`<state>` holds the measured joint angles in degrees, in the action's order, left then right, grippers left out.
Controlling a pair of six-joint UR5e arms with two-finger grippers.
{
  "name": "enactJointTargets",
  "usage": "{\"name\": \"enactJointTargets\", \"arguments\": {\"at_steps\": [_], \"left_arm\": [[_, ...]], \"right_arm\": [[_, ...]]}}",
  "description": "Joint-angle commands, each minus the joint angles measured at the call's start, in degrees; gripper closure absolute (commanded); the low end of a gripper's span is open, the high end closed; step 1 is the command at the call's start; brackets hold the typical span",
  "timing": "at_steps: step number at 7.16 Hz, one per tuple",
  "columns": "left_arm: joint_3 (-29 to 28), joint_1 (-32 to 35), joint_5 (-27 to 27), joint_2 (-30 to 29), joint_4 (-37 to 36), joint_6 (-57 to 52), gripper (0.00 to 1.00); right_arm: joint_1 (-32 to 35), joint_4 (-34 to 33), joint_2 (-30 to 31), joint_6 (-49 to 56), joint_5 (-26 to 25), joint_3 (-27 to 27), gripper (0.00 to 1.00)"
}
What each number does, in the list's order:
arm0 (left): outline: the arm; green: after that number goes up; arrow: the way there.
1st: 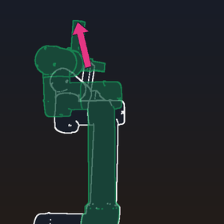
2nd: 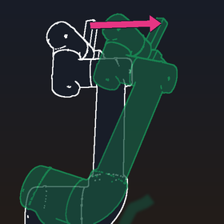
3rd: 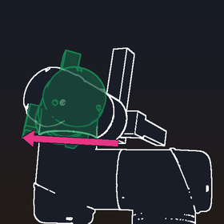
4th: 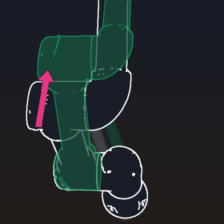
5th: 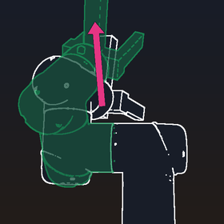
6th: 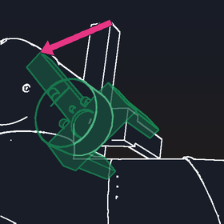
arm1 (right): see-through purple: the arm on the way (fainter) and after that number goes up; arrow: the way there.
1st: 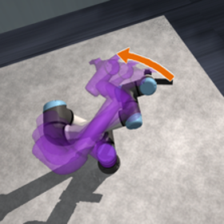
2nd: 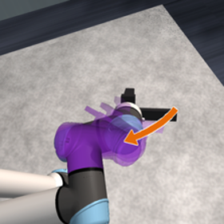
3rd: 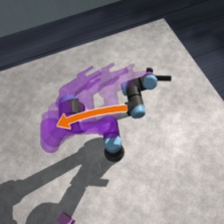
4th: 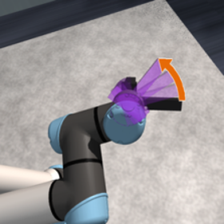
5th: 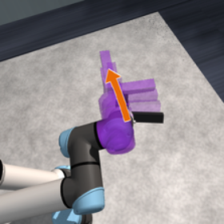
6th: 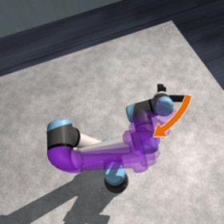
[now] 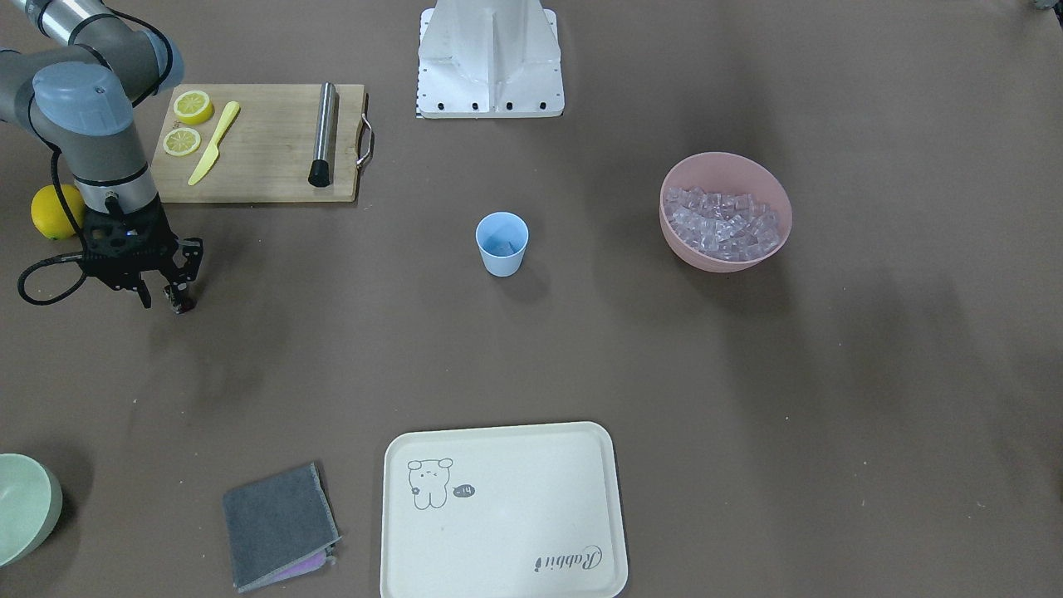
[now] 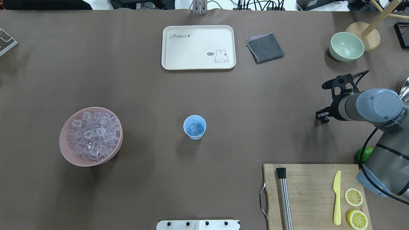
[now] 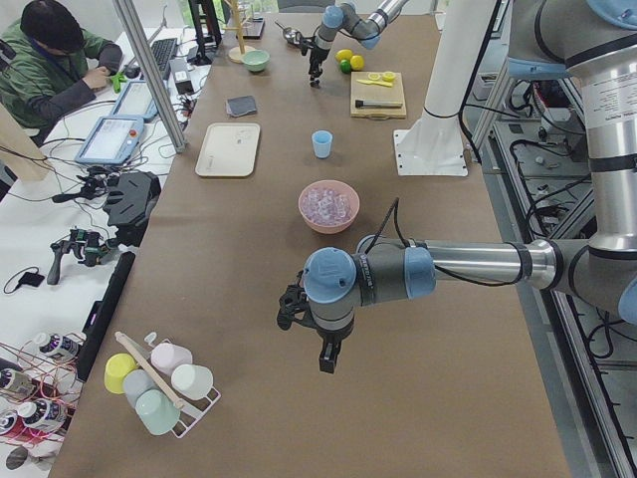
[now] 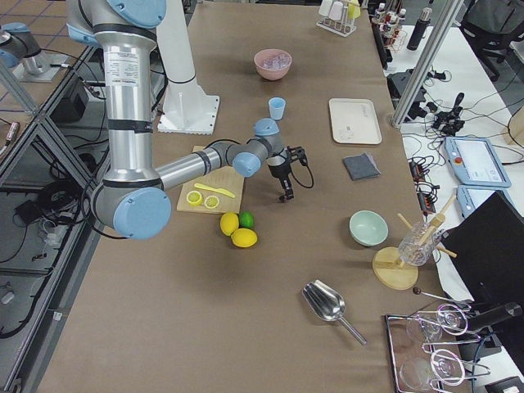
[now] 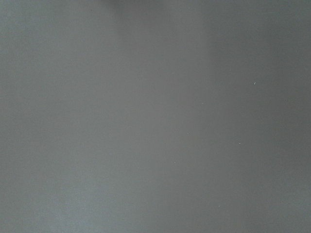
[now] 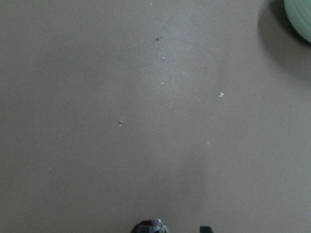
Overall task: Put ice and cherries in cup
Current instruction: 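Lower the right gripper and grasp the cherries by their stems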
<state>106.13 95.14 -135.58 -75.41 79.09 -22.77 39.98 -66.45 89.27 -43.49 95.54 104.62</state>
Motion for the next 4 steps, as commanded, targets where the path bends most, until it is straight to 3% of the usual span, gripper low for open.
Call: {"name": "enactJointTargets", "arguments": {"at_steps": [1, 2, 3, 4], "left_arm": [[0.0, -0.1, 0.0, -0.1, 0.0, 0.0, 0.01], [0.0, -0.2, 0.0, 0.0, 0.0, 0.0, 0.01], [0.0, -0.2, 0.0, 0.0, 0.0, -0.1, 0.01], [0.0, -0.2, 0.0, 0.0, 0.0, -0.1, 0.01]], "right_arm": [[-0.2, 0.0, 0.0, 0.0, 0.0, 0.1, 0.55], [-0.2, 0.0, 0.0, -0.1, 0.0, 0.1, 0.55], [-0.4, 0.0, -0.1, -0.3, 0.0, 0.1, 0.63], [-0.4, 0.0, -0.1, -0.5, 0.0, 0.1, 0.99]]}}
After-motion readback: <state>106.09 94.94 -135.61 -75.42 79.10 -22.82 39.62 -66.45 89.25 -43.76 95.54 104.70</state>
